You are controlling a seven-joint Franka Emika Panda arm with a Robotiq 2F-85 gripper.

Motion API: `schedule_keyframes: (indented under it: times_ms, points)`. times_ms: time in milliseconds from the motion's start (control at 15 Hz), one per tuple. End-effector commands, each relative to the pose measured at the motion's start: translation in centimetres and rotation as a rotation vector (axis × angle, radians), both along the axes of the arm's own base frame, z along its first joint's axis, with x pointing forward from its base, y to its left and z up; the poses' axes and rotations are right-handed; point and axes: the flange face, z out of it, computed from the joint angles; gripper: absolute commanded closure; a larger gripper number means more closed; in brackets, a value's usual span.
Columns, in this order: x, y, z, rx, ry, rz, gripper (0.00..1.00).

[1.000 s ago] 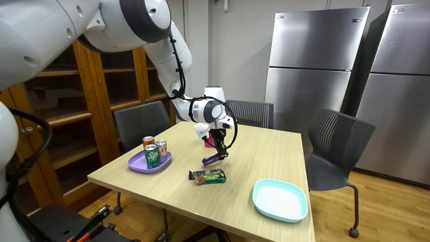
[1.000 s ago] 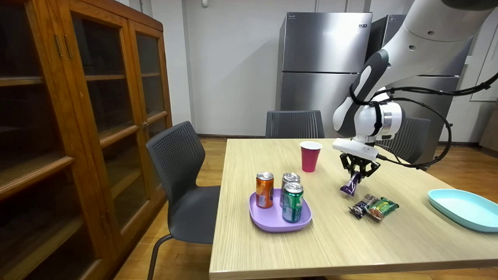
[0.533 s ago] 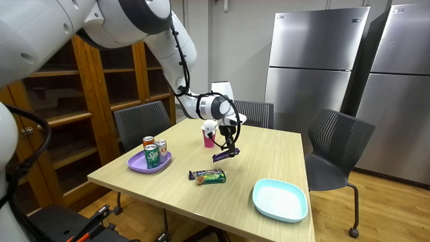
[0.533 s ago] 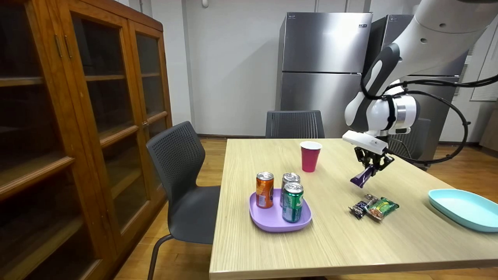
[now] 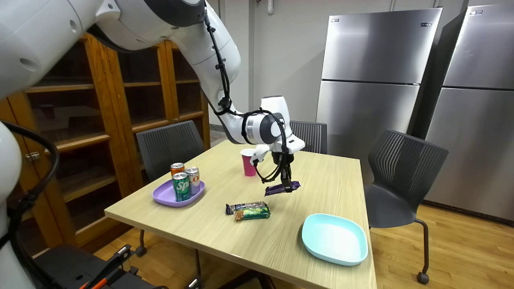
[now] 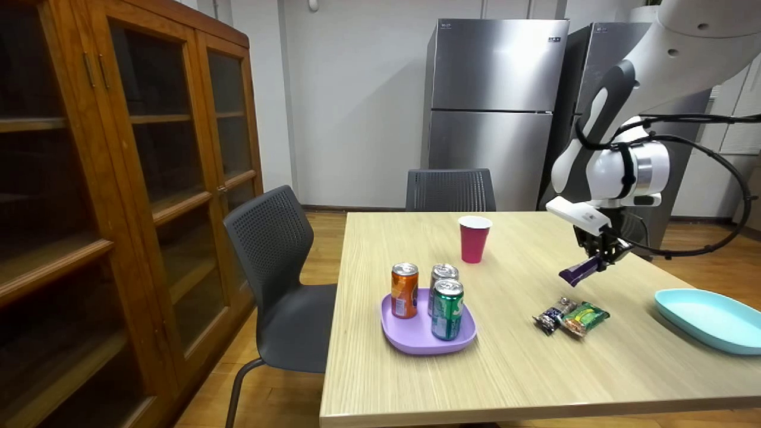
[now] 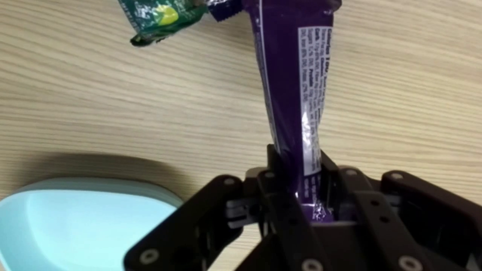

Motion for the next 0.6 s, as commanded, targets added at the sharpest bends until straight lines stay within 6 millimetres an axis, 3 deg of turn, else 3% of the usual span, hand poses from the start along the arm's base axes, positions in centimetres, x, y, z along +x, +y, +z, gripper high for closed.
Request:
schedule_keyframes:
  times_ms: [0, 533]
  points:
    - [-2.3, -1.6, 1.7, 0.007, -0.018, -0.128, 0.94]
    - [-5.5, -6.5, 1.7, -0.009, -0.003, -0.317, 0.94]
